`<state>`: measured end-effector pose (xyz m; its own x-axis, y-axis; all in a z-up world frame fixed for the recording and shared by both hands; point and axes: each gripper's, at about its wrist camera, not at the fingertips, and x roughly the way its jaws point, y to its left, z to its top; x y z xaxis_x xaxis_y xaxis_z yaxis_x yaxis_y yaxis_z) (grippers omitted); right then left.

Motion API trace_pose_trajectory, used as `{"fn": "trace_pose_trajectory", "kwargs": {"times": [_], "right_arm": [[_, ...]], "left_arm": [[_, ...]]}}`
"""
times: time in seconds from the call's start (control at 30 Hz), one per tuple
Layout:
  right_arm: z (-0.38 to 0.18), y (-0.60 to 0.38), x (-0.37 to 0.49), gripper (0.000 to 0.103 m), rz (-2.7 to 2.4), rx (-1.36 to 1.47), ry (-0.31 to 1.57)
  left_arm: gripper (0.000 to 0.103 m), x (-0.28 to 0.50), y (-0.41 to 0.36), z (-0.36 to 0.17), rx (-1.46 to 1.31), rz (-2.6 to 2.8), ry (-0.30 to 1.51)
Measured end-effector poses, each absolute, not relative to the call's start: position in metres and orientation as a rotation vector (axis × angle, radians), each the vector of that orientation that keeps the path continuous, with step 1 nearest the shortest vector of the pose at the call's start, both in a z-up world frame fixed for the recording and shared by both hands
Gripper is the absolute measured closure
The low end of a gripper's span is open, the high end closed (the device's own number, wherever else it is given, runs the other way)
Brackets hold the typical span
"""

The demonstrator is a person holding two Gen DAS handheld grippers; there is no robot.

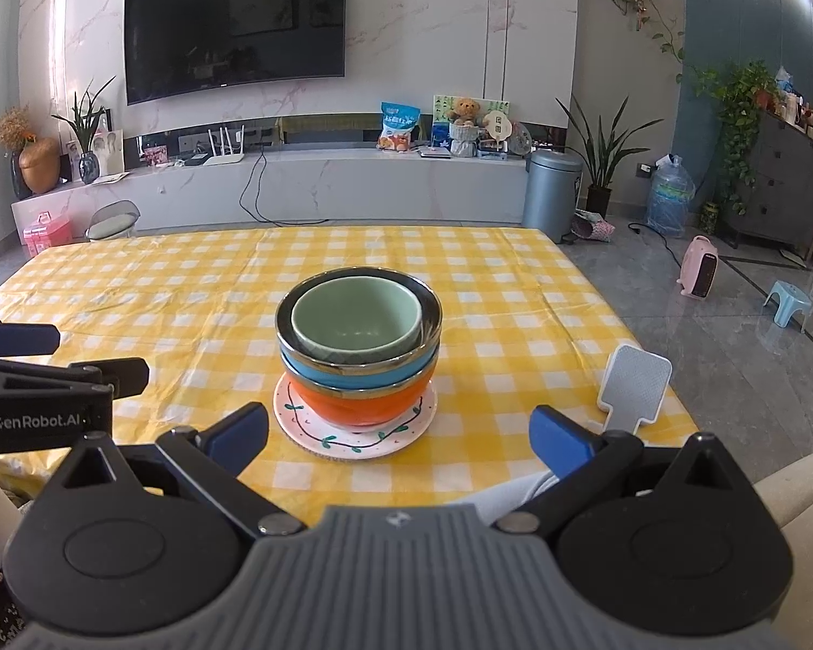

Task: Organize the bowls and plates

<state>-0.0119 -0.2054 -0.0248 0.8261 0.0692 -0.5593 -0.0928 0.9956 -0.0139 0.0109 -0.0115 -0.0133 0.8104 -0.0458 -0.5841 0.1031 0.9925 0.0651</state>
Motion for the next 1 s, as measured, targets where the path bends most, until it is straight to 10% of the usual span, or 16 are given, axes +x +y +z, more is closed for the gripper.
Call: {"fn": "trace_pose_trajectory", "kwargs": {"times": [1.0], "right_arm": [[-0.0289, -0.2015, -0.0126, 0.003, 0.102, -0.041, 0.596]], "left_arm": [[0.008, 0.0118, -0.0125, -0.0134, 0.096, -0.077, 0.613]]}}
